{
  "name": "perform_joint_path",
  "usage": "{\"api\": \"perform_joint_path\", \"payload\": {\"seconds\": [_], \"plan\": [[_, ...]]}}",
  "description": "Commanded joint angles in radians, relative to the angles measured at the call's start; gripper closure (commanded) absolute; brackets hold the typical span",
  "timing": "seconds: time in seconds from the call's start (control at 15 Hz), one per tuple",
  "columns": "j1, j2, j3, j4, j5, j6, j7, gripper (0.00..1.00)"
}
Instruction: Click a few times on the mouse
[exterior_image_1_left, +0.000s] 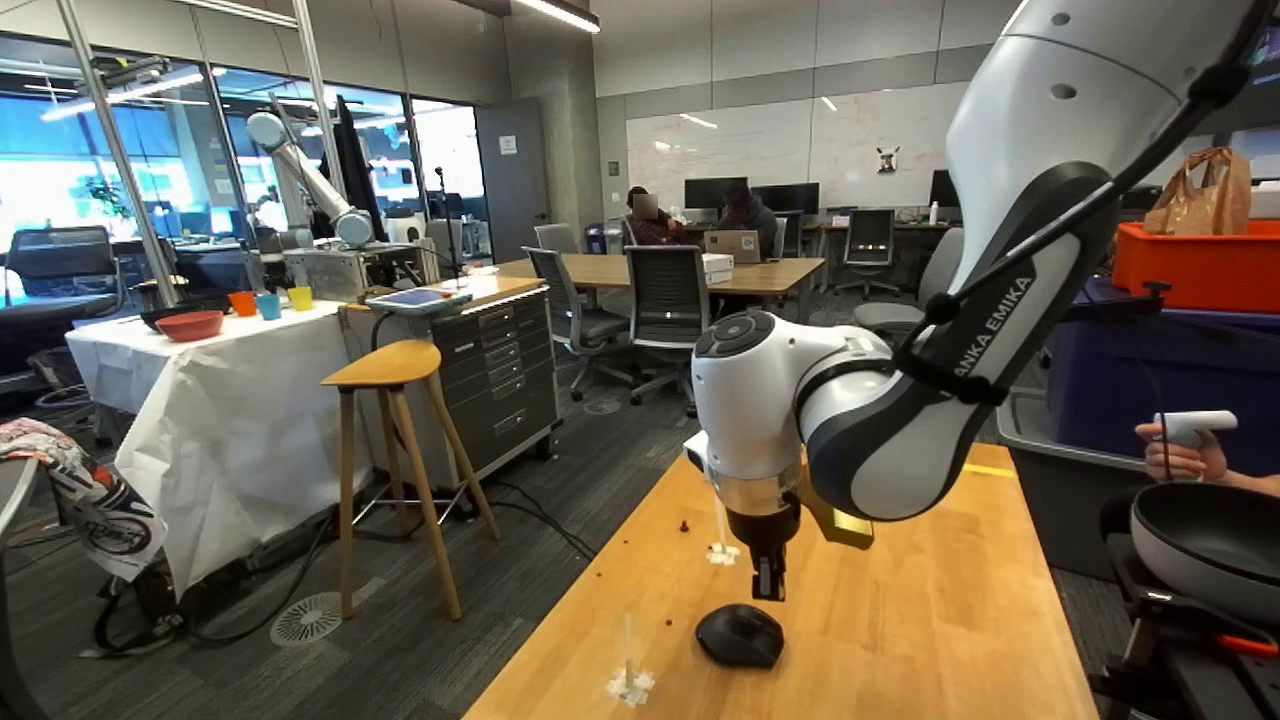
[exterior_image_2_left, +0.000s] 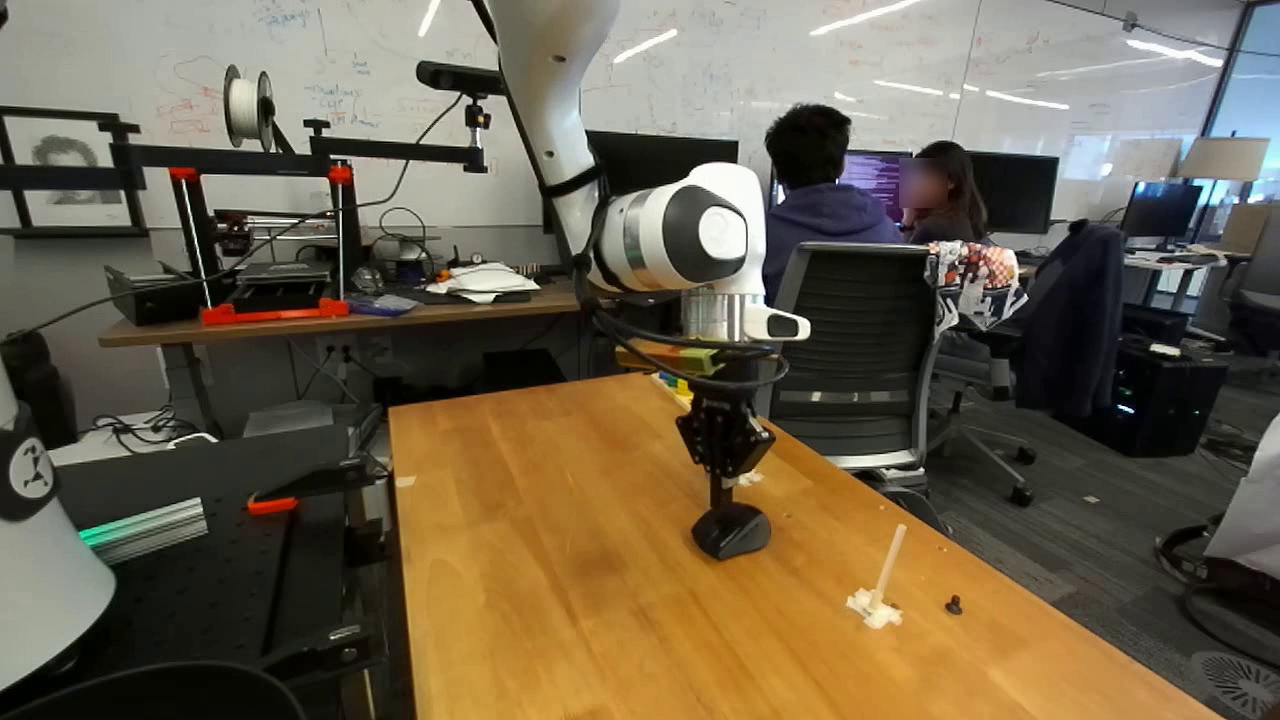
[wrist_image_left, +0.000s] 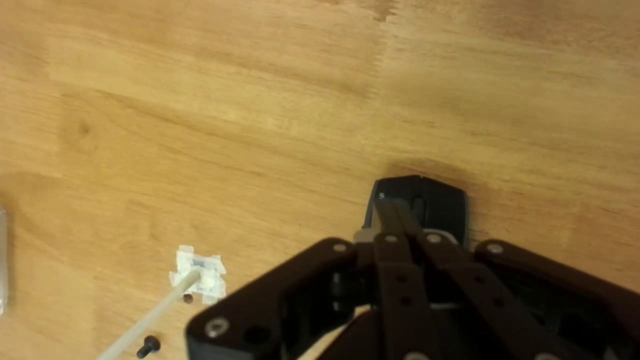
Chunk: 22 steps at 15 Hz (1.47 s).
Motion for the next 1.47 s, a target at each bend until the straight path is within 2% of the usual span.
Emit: {"api": "perform_joint_path", "payload": {"seconds": [0.0,0.8,1.4], "plan": [[0.013,0.040,-0.011,0.035,0.001,-0.005,0.011,0.99],[0.045,0.161,-0.038,0.156,-0.006,-0.009,0.031,0.99],[0.060,0.112,-0.048,0.125,-0.012,-0.016,0.031,0.99]]}}
